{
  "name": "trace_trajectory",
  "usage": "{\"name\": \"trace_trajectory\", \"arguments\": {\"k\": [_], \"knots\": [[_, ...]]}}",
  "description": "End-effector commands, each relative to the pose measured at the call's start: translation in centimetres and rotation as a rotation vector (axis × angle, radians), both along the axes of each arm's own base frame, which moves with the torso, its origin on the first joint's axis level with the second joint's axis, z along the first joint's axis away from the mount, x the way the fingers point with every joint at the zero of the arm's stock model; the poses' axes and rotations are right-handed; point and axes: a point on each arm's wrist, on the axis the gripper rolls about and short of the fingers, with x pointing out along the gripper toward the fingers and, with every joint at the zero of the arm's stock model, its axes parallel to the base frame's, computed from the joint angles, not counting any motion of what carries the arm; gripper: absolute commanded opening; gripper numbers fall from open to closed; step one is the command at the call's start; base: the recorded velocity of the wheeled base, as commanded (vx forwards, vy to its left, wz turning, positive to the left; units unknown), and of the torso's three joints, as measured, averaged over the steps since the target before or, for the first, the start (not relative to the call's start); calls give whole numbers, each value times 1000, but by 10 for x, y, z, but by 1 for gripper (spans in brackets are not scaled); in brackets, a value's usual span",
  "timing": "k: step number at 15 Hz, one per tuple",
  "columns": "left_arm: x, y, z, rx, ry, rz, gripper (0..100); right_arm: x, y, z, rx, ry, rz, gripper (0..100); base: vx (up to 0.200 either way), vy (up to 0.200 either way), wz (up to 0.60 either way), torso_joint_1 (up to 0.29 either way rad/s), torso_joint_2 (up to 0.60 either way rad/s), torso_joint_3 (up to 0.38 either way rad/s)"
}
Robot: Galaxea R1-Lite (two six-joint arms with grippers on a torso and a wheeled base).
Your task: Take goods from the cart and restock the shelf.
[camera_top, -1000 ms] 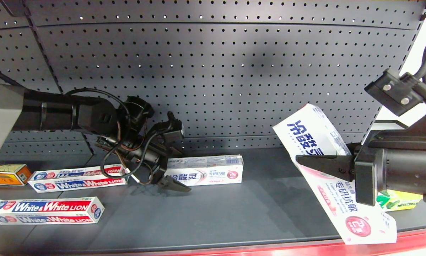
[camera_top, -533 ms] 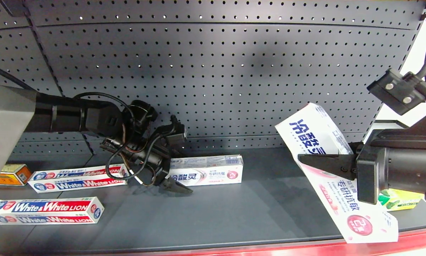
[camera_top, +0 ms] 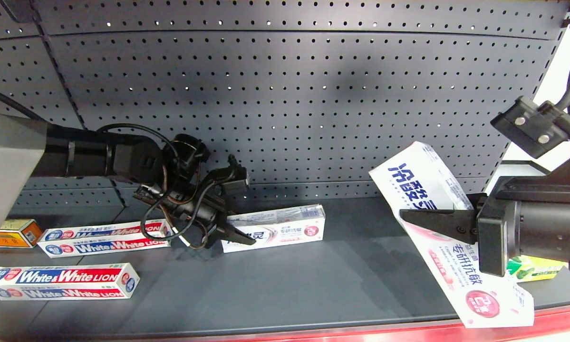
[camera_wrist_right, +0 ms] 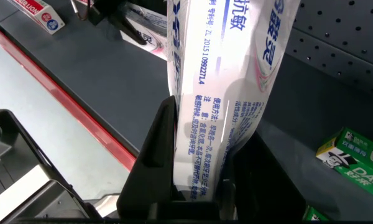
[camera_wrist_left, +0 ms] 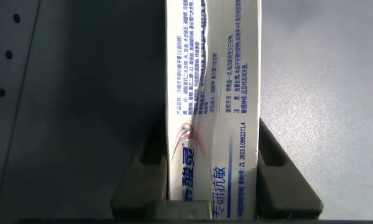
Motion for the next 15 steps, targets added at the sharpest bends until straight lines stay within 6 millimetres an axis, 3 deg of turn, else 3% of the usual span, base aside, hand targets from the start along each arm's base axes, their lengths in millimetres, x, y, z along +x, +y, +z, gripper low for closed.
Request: {"name": "trace_trajectory", "arguments": {"k": [1, 5, 7, 10, 11, 15], "knots": [[-1, -1, 1, -1, 0, -3, 0, 0, -1, -1, -1, 1, 0, 0, 0, 0, 0, 0, 0, 0], [-2, -1, 3, -5, -2, -4, 0, 0, -1, -1, -2, 2, 0, 0, 0, 0, 0, 0, 0, 0], [-17, -11, 20, -17, -34, -38, 0, 1, 1, -2, -4, 4, 0, 0, 0, 0, 0, 0, 0, 0], [-30, -14, 24, -14, -25, -52, 0, 1, 1, -2, -4, 4, 0, 0, 0, 0, 0, 0, 0, 0], [-51, -12, 24, -4, 1, -63, 0, 0, 0, -1, -1, 1, 0, 0, 0, 0, 0, 0, 0, 0], [-77, -6, 25, 8, 26, -71, 0, 1, 0, -1, -3, 3, 0, 0, 0, 0, 0, 0, 0, 0]]}}
